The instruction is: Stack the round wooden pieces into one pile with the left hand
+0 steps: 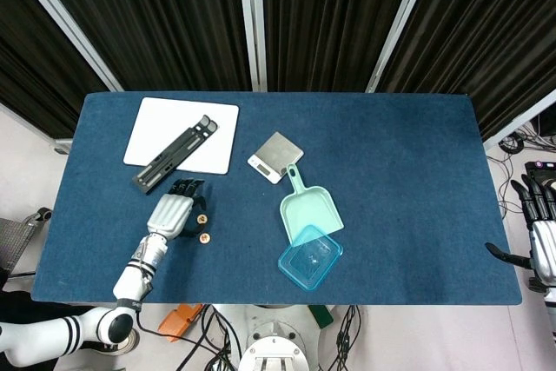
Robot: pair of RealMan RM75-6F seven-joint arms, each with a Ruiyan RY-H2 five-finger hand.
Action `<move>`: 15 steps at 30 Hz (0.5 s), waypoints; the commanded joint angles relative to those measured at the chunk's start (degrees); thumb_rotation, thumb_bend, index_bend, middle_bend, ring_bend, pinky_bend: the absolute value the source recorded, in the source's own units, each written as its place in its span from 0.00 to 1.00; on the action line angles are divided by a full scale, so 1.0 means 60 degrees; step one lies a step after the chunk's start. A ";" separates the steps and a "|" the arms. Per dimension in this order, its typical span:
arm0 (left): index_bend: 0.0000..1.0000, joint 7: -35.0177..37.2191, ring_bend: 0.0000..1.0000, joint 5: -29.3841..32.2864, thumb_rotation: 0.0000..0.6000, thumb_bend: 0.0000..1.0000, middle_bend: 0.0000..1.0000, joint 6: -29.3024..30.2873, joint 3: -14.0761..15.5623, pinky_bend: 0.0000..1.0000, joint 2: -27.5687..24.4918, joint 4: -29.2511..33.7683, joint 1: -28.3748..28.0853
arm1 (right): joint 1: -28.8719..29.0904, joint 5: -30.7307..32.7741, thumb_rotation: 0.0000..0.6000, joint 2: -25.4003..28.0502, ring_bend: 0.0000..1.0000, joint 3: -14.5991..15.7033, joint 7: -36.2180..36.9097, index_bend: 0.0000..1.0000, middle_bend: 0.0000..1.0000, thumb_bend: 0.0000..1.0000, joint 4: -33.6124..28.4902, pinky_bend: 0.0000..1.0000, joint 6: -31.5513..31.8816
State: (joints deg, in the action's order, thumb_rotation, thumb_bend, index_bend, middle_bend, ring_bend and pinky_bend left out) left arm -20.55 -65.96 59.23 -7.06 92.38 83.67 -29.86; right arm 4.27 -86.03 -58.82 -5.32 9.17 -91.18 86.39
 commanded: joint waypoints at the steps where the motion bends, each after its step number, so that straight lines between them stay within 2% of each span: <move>1: 0.42 -0.0104 0.00 0.0073 0.97 0.30 0.05 -0.0018 0.0041 0.02 0.0028 -0.0055 -0.0033 | 0.0000 0.0010 1.00 -0.0011 0.00 0.0004 0.0007 0.00 0.02 0.03 0.0010 0.05 -0.0012; 15: 0.45 -0.0042 0.00 0.0293 0.97 0.32 0.05 -0.0144 0.0110 0.02 0.0300 -0.0462 -0.0124 | -0.0034 0.0065 1.00 -0.0013 0.00 0.0002 -0.0009 0.00 0.02 0.03 0.0011 0.03 -0.0009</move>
State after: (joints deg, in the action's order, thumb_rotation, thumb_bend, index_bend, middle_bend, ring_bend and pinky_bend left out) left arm -20.92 -64.23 58.38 -6.38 94.02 81.10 -30.55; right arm 4.07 -85.65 -58.89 -5.31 9.11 -91.11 86.34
